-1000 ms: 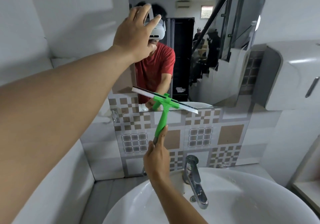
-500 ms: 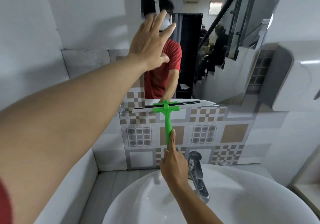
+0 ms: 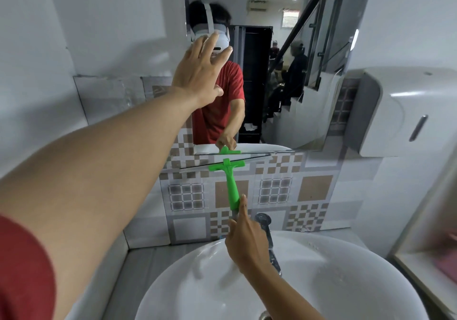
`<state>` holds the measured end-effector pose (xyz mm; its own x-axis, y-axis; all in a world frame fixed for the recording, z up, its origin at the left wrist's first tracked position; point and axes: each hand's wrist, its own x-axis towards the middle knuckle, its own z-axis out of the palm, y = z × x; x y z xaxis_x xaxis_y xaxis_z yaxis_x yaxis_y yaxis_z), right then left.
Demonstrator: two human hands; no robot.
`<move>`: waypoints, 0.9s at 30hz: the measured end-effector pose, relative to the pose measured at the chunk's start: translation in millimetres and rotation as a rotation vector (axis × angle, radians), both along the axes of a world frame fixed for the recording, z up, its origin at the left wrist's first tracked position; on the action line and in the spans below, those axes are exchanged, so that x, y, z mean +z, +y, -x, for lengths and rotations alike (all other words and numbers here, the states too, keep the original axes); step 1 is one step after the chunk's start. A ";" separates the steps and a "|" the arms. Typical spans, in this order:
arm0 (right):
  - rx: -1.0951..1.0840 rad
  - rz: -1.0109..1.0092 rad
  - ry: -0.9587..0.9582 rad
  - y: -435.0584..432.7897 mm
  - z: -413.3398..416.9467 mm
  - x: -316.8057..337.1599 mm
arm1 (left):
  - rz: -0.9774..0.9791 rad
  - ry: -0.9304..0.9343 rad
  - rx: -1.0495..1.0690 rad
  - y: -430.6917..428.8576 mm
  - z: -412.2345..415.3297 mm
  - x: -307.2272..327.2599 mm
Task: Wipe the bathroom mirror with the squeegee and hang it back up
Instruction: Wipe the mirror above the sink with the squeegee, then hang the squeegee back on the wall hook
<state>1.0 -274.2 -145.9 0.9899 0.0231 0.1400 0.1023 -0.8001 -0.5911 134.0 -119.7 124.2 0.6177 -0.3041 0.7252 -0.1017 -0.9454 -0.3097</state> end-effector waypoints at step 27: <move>0.409 0.321 -0.203 -181.8 30.1 182.0 | 0.306 0.757 -0.211 -151.5 174.4 -76.6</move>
